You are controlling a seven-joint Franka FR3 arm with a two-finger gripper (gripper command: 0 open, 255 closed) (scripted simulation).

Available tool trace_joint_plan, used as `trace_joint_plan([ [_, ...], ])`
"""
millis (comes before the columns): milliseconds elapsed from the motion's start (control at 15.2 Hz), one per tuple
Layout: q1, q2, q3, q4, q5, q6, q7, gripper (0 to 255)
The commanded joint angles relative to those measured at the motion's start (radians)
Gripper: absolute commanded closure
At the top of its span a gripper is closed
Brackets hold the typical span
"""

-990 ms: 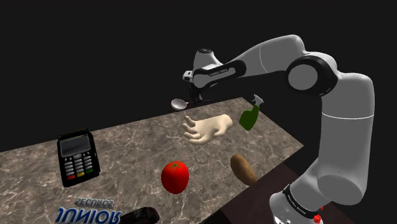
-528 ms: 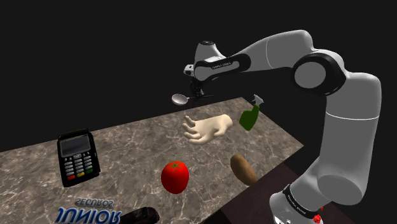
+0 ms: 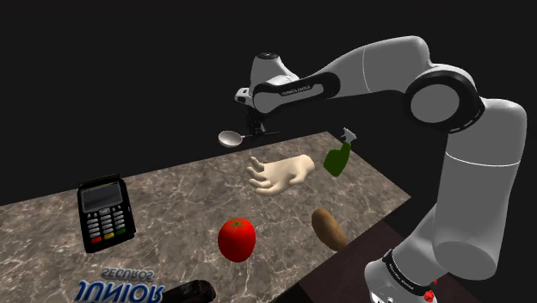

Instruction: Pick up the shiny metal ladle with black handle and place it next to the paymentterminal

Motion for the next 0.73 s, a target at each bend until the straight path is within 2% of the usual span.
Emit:
trace_joint_plan([
  [0, 0.032, -0.004, 0.008, -0.01, -0.008, 0.001, 0.046, 255],
  [660, 0.19, 0.023, 0.055, 0.039, -0.038, -0.053, 0.256, 255],
])
